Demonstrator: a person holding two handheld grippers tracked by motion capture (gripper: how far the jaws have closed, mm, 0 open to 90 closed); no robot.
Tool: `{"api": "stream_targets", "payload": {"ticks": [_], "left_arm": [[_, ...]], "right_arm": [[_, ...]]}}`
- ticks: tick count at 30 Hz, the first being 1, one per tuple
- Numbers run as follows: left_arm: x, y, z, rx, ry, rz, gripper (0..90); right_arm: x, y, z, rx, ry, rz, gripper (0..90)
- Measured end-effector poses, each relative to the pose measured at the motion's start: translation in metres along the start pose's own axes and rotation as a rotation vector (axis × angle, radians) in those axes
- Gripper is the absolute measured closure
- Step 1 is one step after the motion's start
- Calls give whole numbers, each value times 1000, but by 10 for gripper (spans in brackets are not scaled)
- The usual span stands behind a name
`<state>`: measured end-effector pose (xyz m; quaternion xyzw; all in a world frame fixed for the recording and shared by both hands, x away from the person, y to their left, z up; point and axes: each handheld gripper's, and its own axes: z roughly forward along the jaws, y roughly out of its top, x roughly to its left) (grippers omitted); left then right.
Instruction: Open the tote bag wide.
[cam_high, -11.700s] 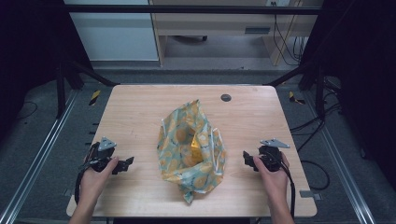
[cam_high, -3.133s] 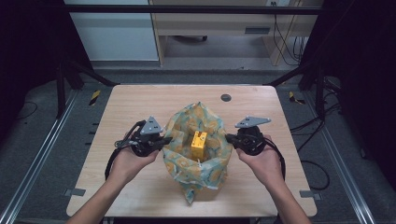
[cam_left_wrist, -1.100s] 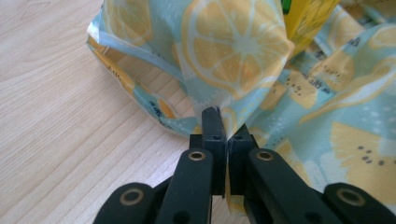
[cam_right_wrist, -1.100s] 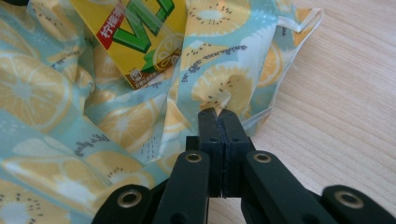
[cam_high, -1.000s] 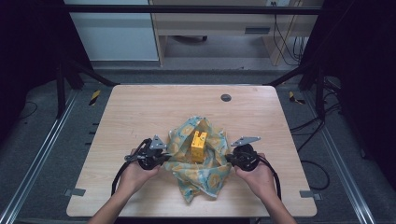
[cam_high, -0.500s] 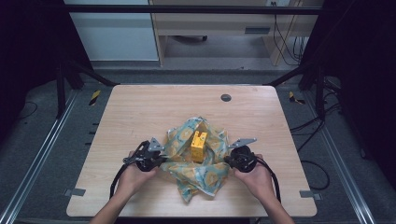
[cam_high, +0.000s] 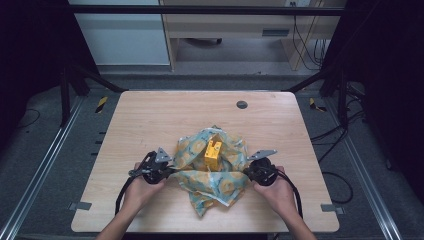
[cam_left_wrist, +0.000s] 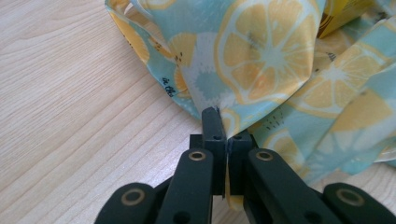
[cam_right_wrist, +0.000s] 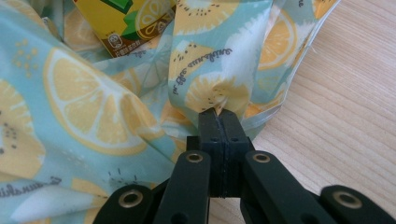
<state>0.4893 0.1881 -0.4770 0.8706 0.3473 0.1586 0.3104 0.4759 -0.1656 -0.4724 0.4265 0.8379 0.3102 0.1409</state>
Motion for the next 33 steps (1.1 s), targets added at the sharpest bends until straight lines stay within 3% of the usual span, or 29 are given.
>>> {"api": "stream_targets", "payload": {"ticks": [6,16,26,33], "left_arm": [[-4,4,-5,-20,-14,10,900],[-7,15,-15,-52,-15,25,900],[-13,23,-23,-75,-23,47,900],[-14,24,-25,-77,-27,49,900]], "right_arm": [[-1,6,-6,-54,17,-32,780],[-2,25,-31,-147,29,-70,530],[-3,57,-51,-204,49,-94,465],[-3,81,-44,-204,48,-99,478]]}}
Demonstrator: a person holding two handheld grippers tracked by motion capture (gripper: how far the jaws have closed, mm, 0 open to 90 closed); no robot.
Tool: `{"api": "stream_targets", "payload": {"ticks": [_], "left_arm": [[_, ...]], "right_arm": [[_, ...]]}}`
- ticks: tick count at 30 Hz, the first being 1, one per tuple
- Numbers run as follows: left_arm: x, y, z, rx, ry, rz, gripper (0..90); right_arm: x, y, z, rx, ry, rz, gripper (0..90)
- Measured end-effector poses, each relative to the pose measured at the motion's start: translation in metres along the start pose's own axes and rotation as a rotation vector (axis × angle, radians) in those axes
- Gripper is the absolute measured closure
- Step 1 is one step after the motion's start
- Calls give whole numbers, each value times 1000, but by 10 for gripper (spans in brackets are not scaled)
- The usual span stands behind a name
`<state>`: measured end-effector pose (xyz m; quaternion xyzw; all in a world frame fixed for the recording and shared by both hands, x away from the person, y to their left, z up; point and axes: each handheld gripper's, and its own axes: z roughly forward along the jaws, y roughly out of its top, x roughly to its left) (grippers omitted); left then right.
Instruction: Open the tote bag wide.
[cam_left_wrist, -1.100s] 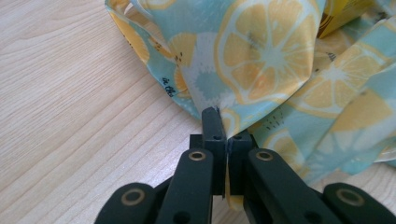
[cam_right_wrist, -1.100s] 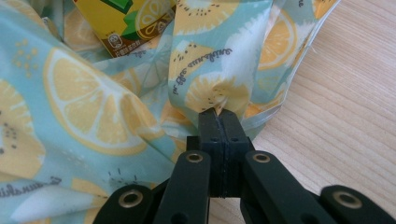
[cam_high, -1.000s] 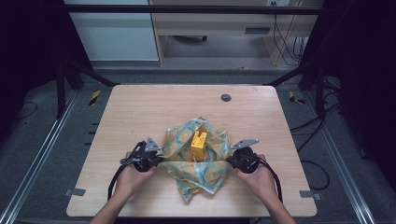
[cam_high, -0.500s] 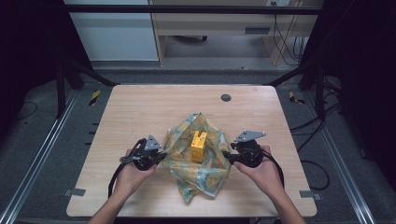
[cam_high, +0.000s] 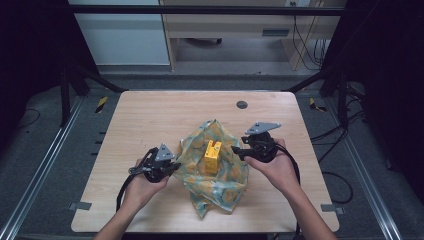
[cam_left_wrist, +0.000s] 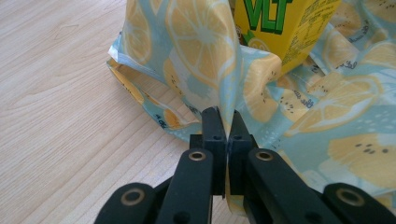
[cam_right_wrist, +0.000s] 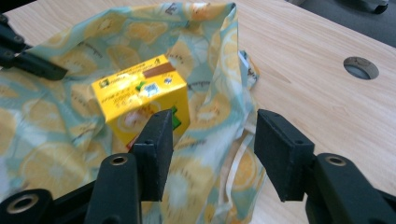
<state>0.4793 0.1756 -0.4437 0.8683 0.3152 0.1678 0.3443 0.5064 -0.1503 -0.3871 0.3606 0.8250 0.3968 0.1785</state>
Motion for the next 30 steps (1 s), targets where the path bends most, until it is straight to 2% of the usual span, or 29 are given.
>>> {"api": "stream_targets", "payload": {"ticks": [11,15,17,20,22,30], "left_arm": [[1,3,-3,0,0,5,900],[0,4,-3,-2,0,8,900],[0,4,-3,0,0,9,900],[1,4,-1,2,3,9,900],[2,4,1,8,10,9,900],[10,1,17,44,37,0,900]], "right_arm": [[-8,28,27,26,-24,-1,485],[-10,29,42,69,-36,-1,508],[-11,28,47,89,-35,-3,602],[-12,23,53,111,-32,-5,816],[-16,20,56,116,-38,-2,877],[-33,2,67,149,-76,44,900]]}}
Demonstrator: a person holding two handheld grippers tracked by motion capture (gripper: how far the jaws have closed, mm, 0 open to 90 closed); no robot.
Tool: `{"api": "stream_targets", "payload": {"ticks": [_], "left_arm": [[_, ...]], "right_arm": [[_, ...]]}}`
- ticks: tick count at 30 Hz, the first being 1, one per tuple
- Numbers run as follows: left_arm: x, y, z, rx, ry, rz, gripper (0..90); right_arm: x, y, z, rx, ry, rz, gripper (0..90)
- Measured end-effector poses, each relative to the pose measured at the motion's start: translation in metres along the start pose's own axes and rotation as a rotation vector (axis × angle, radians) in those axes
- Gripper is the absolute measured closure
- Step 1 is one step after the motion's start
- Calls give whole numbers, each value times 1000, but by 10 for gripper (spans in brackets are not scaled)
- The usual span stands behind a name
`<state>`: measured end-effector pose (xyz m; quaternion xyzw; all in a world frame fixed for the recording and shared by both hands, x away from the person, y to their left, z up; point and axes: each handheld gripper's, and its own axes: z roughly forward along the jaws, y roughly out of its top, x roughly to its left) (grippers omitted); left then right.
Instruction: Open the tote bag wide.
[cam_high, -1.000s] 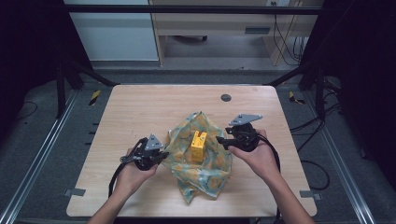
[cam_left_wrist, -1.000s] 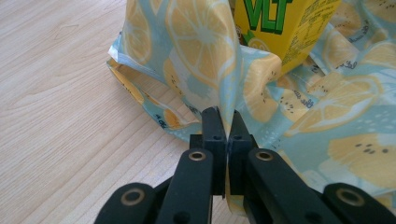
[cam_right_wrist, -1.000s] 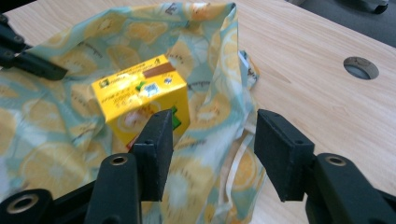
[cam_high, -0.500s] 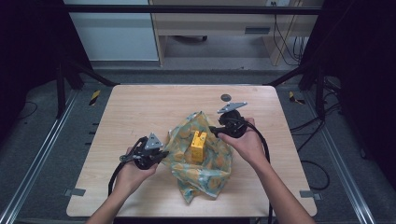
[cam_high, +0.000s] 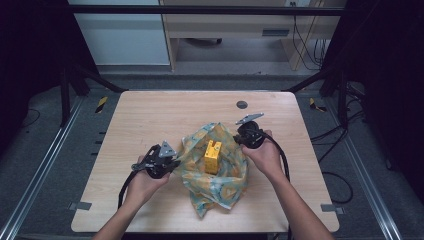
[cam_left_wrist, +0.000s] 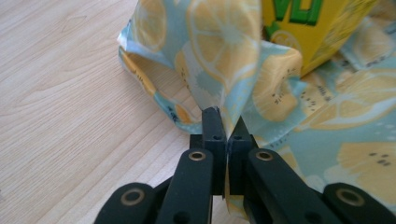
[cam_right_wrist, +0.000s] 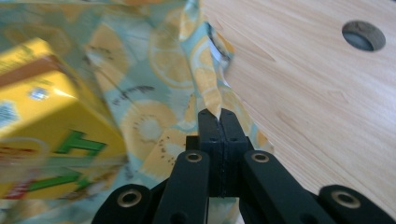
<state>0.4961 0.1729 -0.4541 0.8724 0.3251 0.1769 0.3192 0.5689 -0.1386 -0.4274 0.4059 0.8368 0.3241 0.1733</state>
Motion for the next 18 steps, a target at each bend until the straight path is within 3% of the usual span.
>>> {"api": "stream_targets", "payload": {"ticks": [9,18], "left_arm": [[5,-6,10,32,20,-2,900],[6,-12,19,49,33,1,900]], "right_arm": [[-21,-21,13,26,-21,54,900],[-29,-34,18,37,-24,84,900]]}}
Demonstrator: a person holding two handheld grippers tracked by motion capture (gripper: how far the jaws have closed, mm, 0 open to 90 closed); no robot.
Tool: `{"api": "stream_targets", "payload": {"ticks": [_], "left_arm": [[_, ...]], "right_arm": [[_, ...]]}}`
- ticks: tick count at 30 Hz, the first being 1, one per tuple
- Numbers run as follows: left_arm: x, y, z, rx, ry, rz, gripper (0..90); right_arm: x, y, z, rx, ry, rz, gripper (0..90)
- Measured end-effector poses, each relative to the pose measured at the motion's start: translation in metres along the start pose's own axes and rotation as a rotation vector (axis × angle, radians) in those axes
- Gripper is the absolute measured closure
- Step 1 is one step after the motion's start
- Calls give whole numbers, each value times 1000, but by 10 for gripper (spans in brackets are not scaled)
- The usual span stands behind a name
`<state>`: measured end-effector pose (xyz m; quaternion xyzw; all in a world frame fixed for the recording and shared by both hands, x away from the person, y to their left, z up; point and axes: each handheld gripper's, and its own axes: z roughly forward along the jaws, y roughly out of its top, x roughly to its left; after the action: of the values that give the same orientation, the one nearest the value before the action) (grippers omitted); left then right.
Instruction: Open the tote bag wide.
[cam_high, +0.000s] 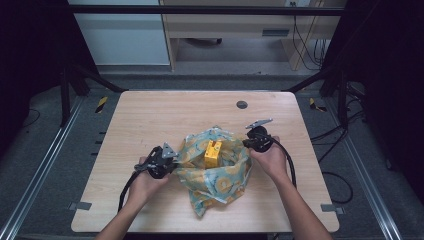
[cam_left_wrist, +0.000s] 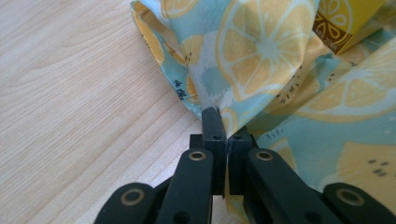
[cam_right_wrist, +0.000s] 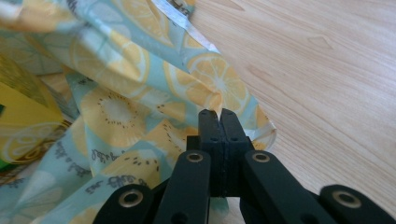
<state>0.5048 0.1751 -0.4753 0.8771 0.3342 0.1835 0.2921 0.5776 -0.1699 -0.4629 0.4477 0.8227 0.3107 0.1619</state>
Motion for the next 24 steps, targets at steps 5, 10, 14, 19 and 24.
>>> {"api": "stream_targets", "payload": {"ticks": [5,10,14,19,24], "left_arm": [[2,-1,2,5,0,-9,900],[4,-3,3,6,2,-13,900],[3,-5,4,7,0,-12,900],[2,-7,5,10,-1,-11,900],[1,-8,5,13,-4,-13,900]], "right_arm": [[-4,-4,2,7,-8,15,900],[-7,-8,4,13,-13,18,900],[-9,-11,5,10,-9,28,900],[-10,-13,6,18,-7,24,900],[-9,-14,7,25,-1,28,900]]}}
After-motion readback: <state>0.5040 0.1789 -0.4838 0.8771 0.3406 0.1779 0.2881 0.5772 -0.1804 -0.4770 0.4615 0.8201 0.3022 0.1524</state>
